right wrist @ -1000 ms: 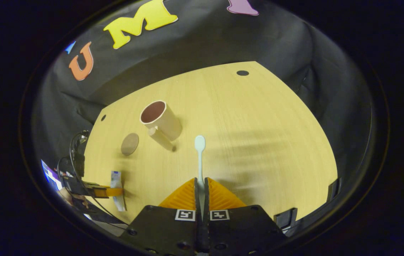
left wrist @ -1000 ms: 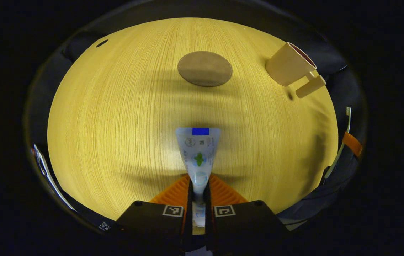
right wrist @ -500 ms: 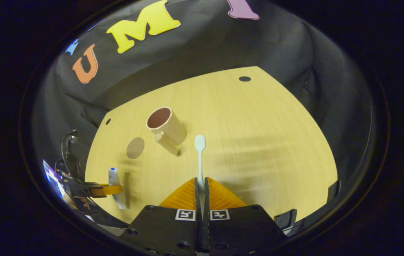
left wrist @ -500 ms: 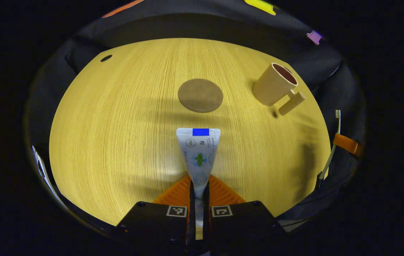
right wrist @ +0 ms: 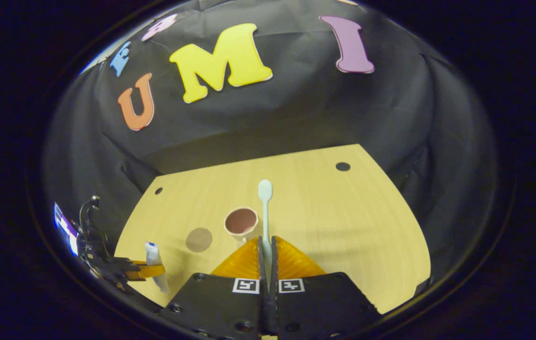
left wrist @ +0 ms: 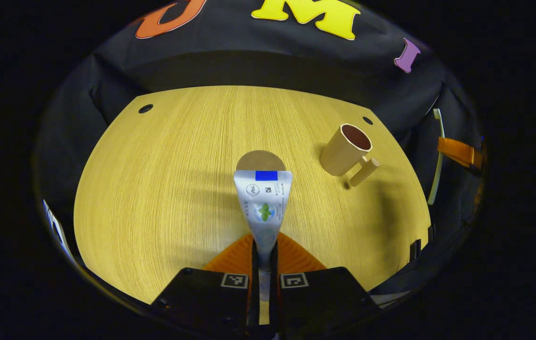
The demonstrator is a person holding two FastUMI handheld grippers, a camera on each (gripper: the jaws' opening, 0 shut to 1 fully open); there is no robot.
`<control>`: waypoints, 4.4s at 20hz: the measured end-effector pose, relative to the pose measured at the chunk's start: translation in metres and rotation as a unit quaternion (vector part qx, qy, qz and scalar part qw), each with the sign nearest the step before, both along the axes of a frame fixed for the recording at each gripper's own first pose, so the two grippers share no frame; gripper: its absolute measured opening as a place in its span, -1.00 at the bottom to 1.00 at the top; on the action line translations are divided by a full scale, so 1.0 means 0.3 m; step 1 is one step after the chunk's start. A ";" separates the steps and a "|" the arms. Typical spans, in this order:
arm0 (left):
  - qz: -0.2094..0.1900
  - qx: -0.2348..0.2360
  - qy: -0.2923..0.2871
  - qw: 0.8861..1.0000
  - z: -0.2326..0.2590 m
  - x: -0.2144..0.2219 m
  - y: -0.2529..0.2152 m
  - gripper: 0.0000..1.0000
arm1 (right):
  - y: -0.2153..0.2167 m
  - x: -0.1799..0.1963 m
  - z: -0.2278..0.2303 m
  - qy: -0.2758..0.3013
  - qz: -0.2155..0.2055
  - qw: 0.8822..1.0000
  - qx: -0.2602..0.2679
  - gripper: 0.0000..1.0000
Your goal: Put the toothbrush and toothpaste on the desktop into the cup, then pick up the cup and place it on the coaster on the desktop.
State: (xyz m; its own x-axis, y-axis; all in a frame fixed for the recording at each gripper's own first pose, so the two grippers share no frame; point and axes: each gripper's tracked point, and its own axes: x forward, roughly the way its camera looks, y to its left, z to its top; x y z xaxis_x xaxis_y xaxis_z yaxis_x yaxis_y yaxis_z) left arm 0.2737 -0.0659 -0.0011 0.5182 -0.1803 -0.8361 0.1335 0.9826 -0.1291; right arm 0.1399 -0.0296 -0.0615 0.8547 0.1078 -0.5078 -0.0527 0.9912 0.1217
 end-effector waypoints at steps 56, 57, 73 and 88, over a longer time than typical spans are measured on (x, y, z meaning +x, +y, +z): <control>-0.026 -0.042 -0.133 0.990 0.192 0.311 -0.090 -0.78 | -0.218 0.186 -0.218 -0.031 -0.070 0.997 0.002 0.87; -0.032 -0.046 -0.146 0.988 0.217 0.333 -0.132 -0.78 | -0.260 0.166 -0.207 -0.034 -0.078 0.996 0.002 0.93; -0.041 -0.086 -0.319 0.943 0.401 0.665 -0.525 -0.79 | -0.713 0.003 -0.203 -0.030 -0.140 0.989 0.019 0.87; -0.052 -0.063 -0.330 0.940 0.182 0.692 -0.563 -0.79 | -0.700 0.020 -0.361 0.017 -0.116 0.993 0.011 0.94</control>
